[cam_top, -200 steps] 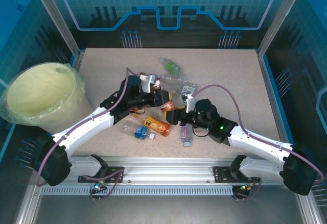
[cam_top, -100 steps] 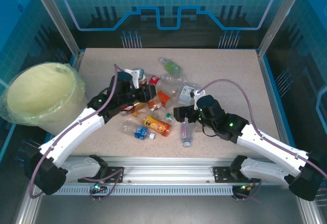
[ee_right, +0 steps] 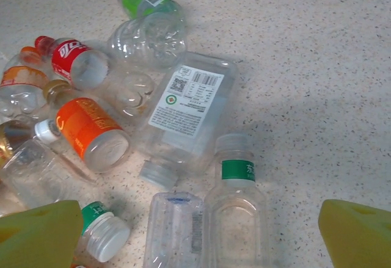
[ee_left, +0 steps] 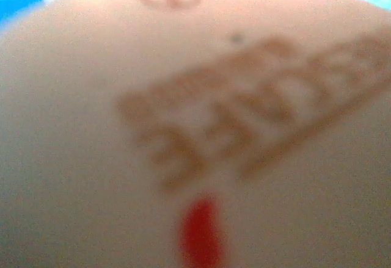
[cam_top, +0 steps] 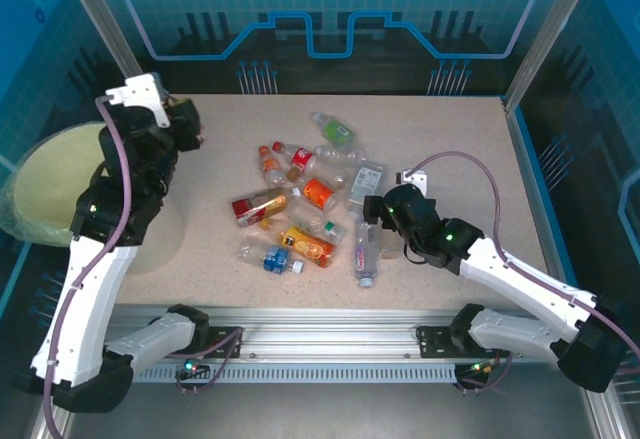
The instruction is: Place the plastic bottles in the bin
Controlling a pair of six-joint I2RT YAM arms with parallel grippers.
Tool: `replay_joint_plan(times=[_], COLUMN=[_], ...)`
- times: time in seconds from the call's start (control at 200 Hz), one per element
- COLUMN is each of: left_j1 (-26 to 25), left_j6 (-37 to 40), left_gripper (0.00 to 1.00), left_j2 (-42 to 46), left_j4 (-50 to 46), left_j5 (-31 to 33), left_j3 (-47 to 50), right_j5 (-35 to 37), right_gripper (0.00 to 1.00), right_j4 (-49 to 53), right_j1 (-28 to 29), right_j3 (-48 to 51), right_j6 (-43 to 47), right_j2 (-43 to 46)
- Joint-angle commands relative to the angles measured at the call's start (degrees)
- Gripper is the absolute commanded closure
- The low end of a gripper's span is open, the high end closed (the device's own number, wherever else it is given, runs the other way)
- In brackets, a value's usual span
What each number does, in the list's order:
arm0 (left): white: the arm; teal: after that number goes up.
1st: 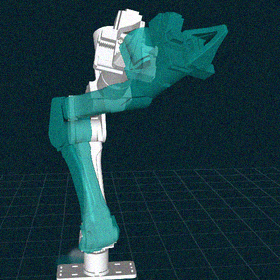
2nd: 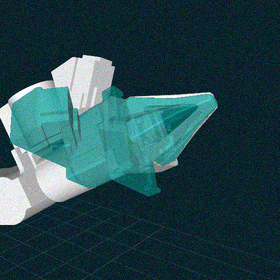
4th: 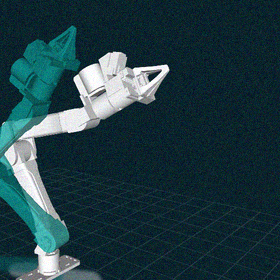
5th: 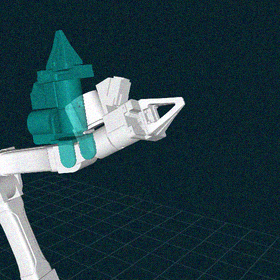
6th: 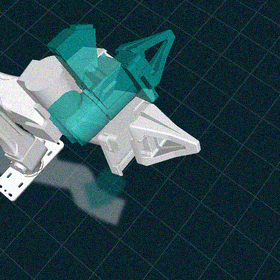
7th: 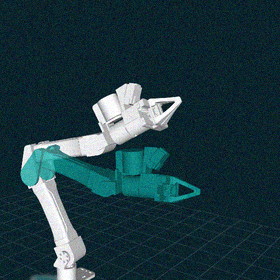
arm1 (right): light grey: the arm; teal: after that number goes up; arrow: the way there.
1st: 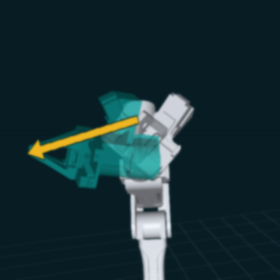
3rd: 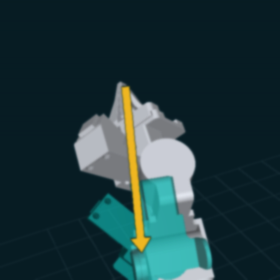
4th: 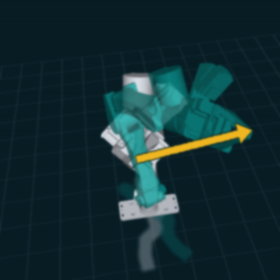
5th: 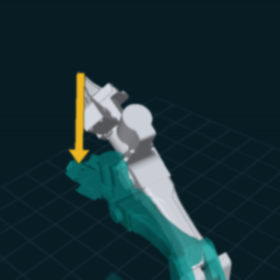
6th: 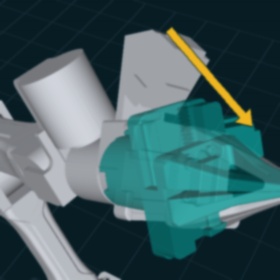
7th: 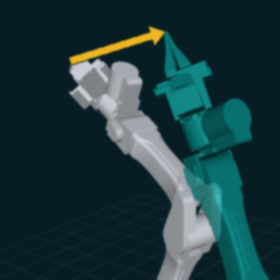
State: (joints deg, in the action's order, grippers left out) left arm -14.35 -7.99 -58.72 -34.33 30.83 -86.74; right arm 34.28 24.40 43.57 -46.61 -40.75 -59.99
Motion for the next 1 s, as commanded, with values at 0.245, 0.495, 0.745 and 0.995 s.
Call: replay_joint_plan(times=[0.245,0.495,0.745,0.995], left_j1=[19.0,35.6,44.7,44.5], left_j6=[9.7,-5.5,-16.5,-23.0], left_gripper=[0.60,0.56,0.58,0.61], left_j2=[-3.3,-6.2,-8.6,-10.8], left_j4=[4.8,-4.2,-7.2,-3.5], left_j5=[12.6,-3.3,-24.2,-33.5], left_j3=[-2.6,-1.5,4.6,9.5], right_j5=[2.3,2.3,2.7,3.3], right_gripper=[0.00,0.00,0.00,0.00], right_j4=[-2.4,-1.4,1.0,1.4], right_j1=[-2.8,-3.4,-3.5,-3.8], right_j3=[-0.1,0.9,2.2,2.8], right_j6=[0.7,0.5,-0.6,-1.4], right_j2=[-1.2,-0.7,0.0,0.1])
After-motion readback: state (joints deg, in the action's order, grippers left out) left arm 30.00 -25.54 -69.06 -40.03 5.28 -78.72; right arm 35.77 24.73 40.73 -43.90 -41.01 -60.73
